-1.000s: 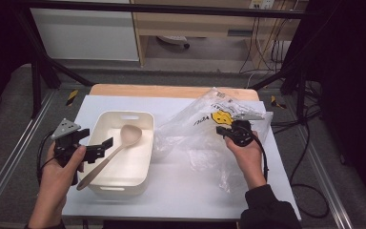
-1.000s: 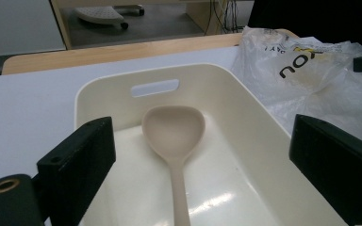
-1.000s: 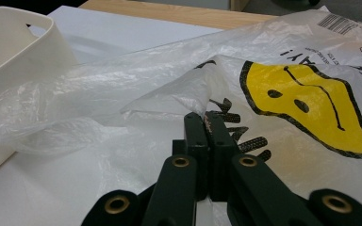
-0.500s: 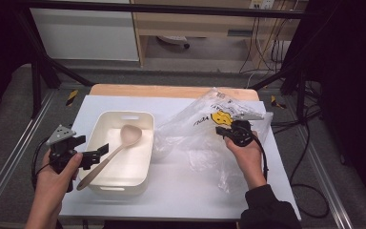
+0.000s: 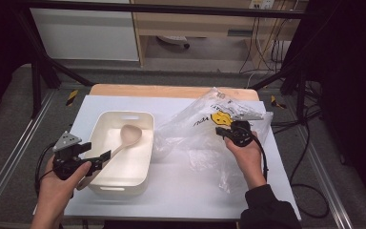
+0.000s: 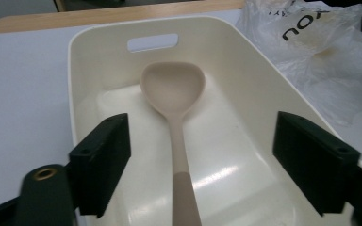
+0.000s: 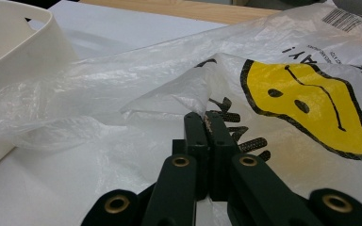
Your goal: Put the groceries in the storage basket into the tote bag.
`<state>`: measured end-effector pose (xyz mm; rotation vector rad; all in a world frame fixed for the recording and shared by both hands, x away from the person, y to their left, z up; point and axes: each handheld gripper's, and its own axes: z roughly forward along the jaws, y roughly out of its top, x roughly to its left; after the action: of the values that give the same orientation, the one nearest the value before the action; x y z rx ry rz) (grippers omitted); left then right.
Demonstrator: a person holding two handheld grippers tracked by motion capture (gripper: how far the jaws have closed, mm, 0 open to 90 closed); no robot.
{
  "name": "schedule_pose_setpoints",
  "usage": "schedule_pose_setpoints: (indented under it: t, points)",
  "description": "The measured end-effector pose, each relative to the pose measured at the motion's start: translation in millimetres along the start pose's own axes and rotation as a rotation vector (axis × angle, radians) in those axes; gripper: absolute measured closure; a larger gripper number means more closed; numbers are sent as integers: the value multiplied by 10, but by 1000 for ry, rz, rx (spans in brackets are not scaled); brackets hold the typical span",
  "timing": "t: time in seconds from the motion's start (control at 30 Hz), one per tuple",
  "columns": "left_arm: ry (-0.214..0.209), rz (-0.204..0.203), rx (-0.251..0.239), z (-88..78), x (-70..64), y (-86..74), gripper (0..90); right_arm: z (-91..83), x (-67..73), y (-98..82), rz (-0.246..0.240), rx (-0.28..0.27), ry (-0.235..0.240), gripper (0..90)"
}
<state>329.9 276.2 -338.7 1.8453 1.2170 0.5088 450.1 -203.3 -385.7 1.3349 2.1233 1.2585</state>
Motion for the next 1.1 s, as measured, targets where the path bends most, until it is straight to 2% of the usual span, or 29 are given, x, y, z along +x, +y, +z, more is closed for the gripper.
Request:
schedule_pose_setpoints:
  t: [0.2, 0.33, 0.4, 0.63, 1.1]
  points:
    - [-6, 24, 55, 8, -18, -191, 342, -3, 0, -1, -4, 2, -7, 900]
    - [7, 6, 55, -21, 14, -301, 354, -4, -4, -2, 0, 4, -11, 900]
    - [6, -10, 56, -28, 32, -336, 397, 9, -2, -10, -2, 5, -11, 900]
    - [11, -37, 50, -16, 32, -337, 462, 11, 3, -10, -12, 4, -10, 900]
    - [23, -36, 92, 38, 26, -351, 523, 23, 12, -11, -16, 11, -9, 900]
